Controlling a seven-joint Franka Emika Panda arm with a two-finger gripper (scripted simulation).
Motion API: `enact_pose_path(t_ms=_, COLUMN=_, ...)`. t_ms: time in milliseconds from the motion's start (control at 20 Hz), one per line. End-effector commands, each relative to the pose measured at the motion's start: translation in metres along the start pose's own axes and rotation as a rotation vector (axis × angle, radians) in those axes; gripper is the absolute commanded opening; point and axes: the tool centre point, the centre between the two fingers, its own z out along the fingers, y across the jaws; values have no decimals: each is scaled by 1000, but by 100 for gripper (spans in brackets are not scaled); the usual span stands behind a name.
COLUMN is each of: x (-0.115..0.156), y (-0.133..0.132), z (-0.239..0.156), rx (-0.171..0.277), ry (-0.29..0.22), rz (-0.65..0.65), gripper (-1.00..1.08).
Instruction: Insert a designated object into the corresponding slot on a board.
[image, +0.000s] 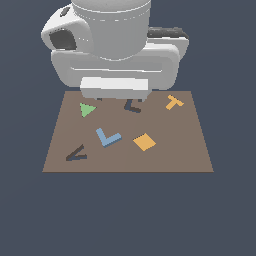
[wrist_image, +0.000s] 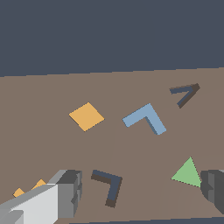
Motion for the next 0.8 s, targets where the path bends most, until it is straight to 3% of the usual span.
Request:
enact_pose_path(t_ms=0, x=0, y=0, z=0, rx=0, ry=0, rz=0, gripper=100)
enact_pose_path(t_ms=750, x=3, y=12, z=33, rx=4, ry=-10, rz=-135, gripper=100)
